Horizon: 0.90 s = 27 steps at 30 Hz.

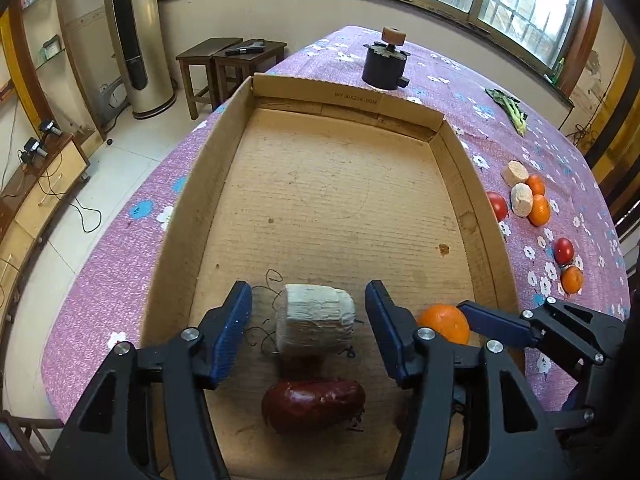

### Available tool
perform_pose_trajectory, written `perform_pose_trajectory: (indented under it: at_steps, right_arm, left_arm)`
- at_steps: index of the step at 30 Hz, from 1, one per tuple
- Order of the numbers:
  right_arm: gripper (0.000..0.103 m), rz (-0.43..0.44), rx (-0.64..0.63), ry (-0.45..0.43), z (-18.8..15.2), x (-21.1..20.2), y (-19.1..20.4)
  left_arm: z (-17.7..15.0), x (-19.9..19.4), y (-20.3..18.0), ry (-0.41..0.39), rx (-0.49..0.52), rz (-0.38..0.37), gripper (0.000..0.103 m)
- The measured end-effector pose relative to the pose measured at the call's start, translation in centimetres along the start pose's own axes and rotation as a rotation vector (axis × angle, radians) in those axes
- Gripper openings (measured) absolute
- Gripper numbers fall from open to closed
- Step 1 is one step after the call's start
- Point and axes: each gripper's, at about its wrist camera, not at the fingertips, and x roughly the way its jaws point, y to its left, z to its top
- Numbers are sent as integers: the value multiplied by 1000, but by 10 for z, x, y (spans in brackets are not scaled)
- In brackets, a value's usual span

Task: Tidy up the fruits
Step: 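Open left tool releasing the block into the box while right tool releases orange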

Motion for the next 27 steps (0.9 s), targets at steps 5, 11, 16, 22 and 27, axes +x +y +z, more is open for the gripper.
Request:
perform_pose_trajectory:
  at_steps: [5,11,16,22,27]
  right_arm:
    - [43,4,14,-36,-2,-18,-2]
    - [46,-3,41,-88,-10,-48,-11]
    - [49,-23,81,-120,-24,-69,-28]
    - [50,-62,137,-137,-44,-89,-52]
    - [50,-98,181,-156,-58,-108,-72]
  left_arm:
    - [1,-12,-1,-23,-4,-1,58]
    - [2,-24,-9,-48,4,-7,61]
    - [2,-32,-20,-59,20,-18,61]
    - [0,-39,-37,-64,40,-46,61]
    - [-2,-43,-56,-68,73,-71,64]
